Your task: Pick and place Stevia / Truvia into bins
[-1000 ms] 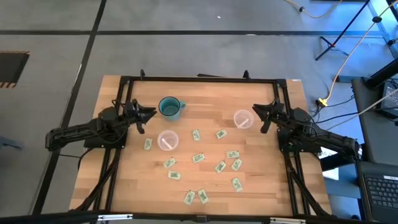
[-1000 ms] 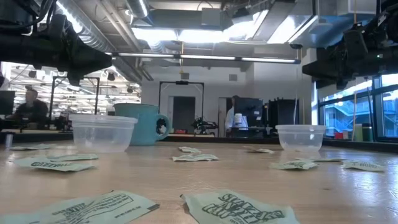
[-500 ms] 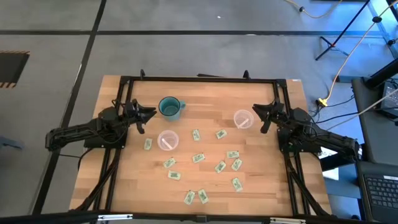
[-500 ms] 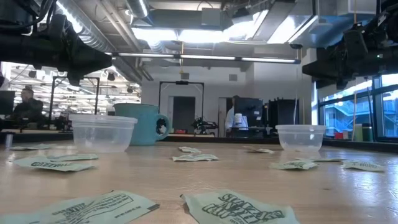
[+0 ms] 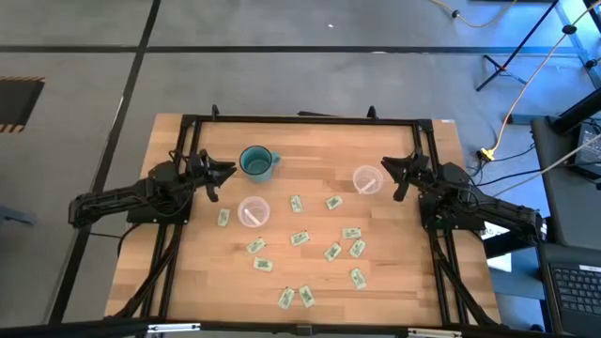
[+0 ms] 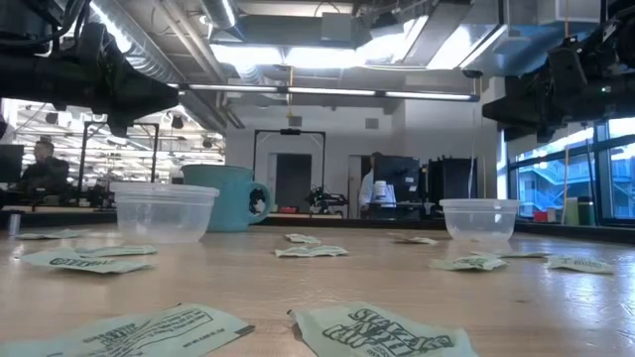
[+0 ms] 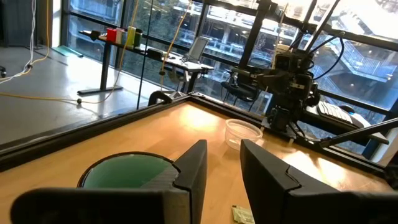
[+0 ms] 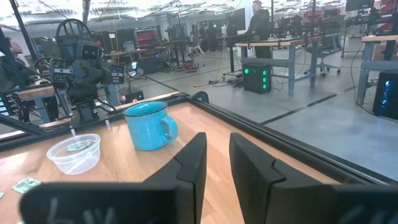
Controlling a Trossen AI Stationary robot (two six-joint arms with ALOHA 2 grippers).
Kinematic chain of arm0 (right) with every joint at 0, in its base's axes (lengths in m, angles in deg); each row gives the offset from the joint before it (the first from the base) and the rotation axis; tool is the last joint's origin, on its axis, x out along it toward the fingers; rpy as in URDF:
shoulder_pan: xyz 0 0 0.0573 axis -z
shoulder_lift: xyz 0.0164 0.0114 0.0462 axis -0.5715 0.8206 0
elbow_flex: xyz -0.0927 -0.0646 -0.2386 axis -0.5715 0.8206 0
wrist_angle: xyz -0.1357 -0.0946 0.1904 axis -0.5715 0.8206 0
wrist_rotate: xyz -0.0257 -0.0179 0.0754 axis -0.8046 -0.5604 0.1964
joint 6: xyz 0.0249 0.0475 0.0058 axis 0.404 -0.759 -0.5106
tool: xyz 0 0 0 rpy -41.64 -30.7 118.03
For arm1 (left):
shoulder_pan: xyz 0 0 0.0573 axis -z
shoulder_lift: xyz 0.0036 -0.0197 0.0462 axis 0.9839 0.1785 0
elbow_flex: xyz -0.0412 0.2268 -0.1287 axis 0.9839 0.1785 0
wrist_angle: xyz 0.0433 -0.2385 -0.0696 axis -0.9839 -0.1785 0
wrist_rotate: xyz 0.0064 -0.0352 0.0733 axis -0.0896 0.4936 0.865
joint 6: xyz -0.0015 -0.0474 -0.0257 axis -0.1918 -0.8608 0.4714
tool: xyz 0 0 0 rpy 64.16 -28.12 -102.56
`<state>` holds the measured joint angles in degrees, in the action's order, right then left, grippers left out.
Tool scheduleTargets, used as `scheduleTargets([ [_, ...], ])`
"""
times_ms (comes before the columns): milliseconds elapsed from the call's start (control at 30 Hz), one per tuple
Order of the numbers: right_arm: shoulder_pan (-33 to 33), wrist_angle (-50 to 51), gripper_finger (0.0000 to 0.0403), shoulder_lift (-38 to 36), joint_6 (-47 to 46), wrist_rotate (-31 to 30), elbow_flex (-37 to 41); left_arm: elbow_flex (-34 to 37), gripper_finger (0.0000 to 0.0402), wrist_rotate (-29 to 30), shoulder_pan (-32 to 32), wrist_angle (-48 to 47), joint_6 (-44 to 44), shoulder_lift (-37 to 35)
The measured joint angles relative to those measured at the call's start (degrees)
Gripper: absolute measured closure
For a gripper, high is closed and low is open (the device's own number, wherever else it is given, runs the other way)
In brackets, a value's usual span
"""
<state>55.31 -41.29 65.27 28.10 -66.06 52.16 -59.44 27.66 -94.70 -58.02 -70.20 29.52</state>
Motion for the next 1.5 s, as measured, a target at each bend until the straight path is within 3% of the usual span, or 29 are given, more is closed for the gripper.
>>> scheduleTargets([
  [1500, 0.0, -1.1, 0.0328, 0.0, -2.3, 0.1, 0.0, 0.0, 0.0309, 0.0, 0.0, 0.0, 0.0, 0.0],
])
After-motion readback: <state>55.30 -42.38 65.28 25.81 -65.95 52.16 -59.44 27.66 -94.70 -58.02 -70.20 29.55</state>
